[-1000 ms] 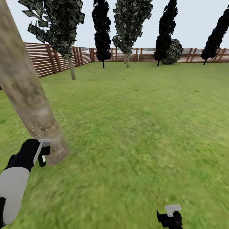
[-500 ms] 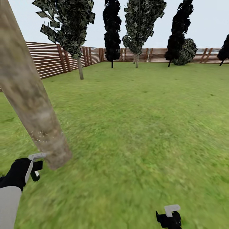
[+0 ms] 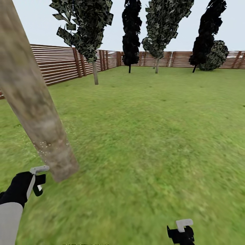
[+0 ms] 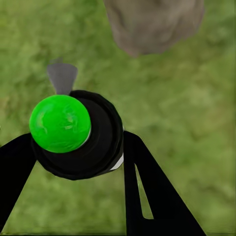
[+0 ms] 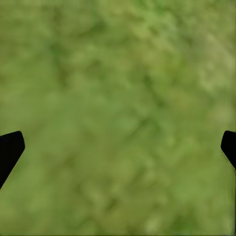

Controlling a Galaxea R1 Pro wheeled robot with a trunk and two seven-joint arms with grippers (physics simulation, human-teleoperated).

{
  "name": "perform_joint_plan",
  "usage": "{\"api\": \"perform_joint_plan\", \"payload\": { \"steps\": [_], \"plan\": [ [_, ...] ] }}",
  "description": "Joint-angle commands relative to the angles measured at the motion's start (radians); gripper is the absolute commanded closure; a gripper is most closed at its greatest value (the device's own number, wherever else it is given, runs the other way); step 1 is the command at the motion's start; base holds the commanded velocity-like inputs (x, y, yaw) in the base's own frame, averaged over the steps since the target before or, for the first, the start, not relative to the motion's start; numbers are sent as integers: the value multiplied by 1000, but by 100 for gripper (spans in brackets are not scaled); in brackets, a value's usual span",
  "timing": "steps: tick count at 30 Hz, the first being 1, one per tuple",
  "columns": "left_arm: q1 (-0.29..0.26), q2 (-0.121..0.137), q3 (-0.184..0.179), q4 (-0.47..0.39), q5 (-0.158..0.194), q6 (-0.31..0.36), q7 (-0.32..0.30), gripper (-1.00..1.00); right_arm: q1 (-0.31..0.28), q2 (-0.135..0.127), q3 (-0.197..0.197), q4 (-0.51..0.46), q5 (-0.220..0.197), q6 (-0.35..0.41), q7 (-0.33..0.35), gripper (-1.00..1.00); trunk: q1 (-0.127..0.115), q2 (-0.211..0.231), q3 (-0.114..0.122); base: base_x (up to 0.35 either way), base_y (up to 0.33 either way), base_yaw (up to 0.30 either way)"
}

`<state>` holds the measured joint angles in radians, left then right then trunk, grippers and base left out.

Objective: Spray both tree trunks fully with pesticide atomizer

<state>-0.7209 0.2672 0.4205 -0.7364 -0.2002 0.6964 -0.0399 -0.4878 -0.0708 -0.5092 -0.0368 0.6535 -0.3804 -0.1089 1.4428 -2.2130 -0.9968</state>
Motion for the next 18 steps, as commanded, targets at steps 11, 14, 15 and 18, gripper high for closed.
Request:
{"api": "perform_joint_plan", "payload": {
  "steps": [11, 14, 15, 18],
  "plan": [
    [0, 0, 0, 0, 6, 0, 0, 100, 0, -5, 0, -1, 0, 0, -1, -100, 0, 0, 0, 137, -263, 134],
    [0, 0, 0, 0, 3, 0, 0, 100, 0, -4, 0, -2, 0, 0, -1, -100, 0, 0, 0, 146, -276, 0],
    [0, 0, 0, 0, 3, 0, 0, 100, 0, -4, 0, -2, 0, 0, -1, -100, 0, 0, 0, 127, -286, 0],
    [0, 0, -1, 0, 6, 0, 0, 100, 0, -1, 0, -1, 0, 0, -1, -100, 0, 0, 0, 114, -289, 132]
  ]
}}
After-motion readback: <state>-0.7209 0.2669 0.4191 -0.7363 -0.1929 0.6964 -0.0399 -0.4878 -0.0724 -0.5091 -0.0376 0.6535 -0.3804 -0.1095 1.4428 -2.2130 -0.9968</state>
